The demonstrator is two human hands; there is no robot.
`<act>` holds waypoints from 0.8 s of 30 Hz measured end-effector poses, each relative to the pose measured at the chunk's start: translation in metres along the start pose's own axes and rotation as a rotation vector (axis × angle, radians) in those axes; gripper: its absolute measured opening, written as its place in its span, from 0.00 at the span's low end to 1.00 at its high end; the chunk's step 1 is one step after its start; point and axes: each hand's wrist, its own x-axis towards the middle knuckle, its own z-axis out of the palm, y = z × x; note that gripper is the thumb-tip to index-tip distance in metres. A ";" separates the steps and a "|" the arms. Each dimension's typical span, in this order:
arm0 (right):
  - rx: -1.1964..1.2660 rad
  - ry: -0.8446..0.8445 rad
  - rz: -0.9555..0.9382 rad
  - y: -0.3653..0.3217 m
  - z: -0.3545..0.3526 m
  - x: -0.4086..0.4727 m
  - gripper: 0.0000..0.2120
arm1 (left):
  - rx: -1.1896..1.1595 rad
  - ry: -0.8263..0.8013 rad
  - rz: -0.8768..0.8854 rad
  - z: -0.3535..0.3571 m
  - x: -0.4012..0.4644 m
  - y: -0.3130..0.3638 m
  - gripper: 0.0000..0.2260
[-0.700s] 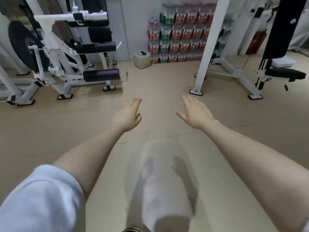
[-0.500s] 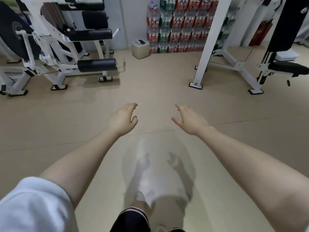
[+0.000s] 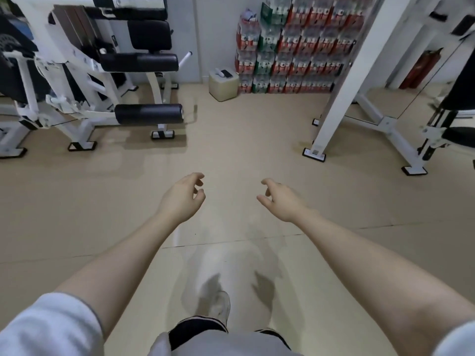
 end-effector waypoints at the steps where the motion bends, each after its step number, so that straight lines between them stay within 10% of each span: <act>1: -0.005 0.000 0.002 -0.002 -0.008 0.022 0.23 | -0.006 -0.007 -0.004 -0.005 0.025 -0.001 0.17; 24: -0.007 0.114 0.075 0.134 -0.202 0.487 0.22 | -0.014 -0.001 0.121 -0.014 0.559 0.082 0.16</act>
